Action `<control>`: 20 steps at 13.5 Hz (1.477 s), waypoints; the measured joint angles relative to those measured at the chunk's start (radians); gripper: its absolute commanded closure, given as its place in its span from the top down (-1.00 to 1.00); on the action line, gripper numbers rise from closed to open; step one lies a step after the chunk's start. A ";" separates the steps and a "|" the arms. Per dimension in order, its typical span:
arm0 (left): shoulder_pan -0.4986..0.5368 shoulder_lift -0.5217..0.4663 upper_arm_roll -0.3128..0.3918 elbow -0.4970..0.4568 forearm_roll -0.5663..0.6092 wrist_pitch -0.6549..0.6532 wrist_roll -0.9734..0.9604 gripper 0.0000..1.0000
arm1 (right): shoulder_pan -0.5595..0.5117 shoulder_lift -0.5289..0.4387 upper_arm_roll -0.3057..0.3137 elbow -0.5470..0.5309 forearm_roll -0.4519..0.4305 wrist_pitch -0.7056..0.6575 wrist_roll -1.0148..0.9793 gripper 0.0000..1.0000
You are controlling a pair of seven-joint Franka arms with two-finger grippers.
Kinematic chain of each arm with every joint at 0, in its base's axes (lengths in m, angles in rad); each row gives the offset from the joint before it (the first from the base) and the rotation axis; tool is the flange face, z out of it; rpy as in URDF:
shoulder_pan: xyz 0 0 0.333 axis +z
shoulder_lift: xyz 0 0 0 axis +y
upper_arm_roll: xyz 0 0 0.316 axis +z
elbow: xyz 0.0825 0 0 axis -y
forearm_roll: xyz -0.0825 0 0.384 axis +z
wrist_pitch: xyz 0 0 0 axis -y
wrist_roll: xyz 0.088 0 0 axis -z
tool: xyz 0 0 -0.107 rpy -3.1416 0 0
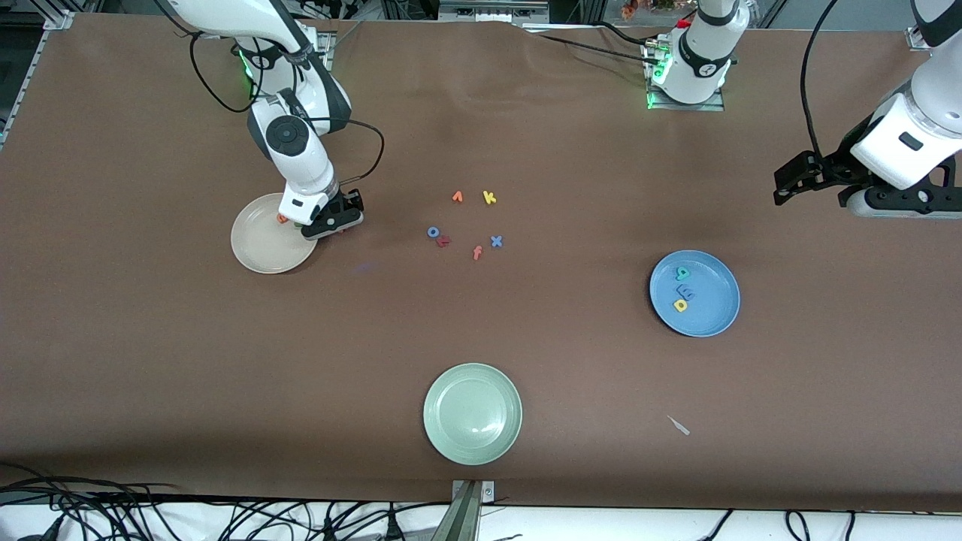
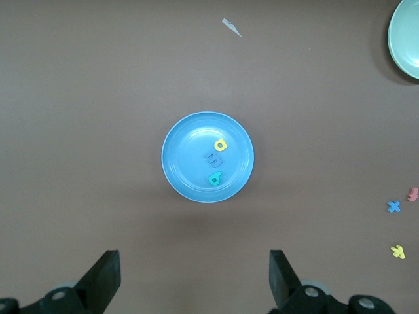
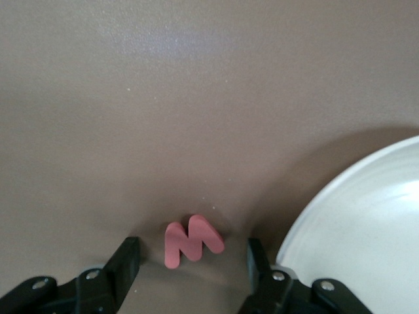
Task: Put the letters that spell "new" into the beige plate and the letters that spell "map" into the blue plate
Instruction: 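Lower the pink letter onto the white plate and open the right gripper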
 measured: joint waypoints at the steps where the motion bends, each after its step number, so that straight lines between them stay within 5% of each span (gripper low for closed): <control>1: 0.000 0.000 0.000 0.000 0.000 0.000 0.000 1.00 | 0.000 0.000 0.000 -0.001 0.000 0.005 0.000 0.23; 9: 0.000 0.000 -0.001 0.000 0.000 0.000 0.000 1.00 | 0.000 -0.005 0.001 -0.002 0.000 0.017 0.002 -0.44; 14: -0.001 0.000 -0.002 0.001 0.000 0.000 0.000 1.00 | 0.000 -0.009 0.001 0.001 0.000 0.010 0.002 -0.46; 20: -0.002 0.000 -0.004 0.001 0.000 0.000 0.000 1.00 | -0.001 -0.085 -0.048 0.118 0.000 -0.269 -0.100 -0.46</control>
